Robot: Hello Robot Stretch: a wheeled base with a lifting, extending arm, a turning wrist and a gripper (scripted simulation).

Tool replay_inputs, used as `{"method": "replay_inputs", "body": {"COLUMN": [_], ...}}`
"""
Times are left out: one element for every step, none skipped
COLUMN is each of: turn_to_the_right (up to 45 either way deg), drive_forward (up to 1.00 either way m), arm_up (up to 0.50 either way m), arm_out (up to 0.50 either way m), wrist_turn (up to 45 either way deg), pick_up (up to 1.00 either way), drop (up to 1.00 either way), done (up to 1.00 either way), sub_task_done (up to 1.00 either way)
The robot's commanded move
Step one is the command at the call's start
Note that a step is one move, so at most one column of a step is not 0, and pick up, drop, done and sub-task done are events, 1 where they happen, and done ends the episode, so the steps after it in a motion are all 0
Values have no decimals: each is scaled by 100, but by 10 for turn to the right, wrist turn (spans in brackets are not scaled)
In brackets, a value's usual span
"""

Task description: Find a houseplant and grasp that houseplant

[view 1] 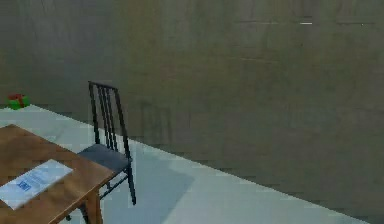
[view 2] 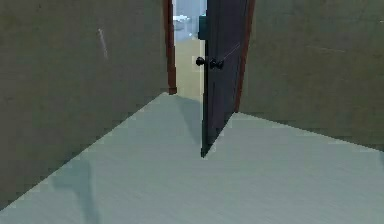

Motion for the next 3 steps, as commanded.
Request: {"method": "replay_inputs", "body": {"turn_to_the_right": [-450,-450,-450], "drive_forward": [0,0,0], "arm_up": [0,0,0], "arm_out": [0,0,0], "wrist_turn": [0,0,0], "pick_up": [0,0,0], "drop": [0,0,0], "done": [0,0,0], "sub_task_done": [0,0,0]}}
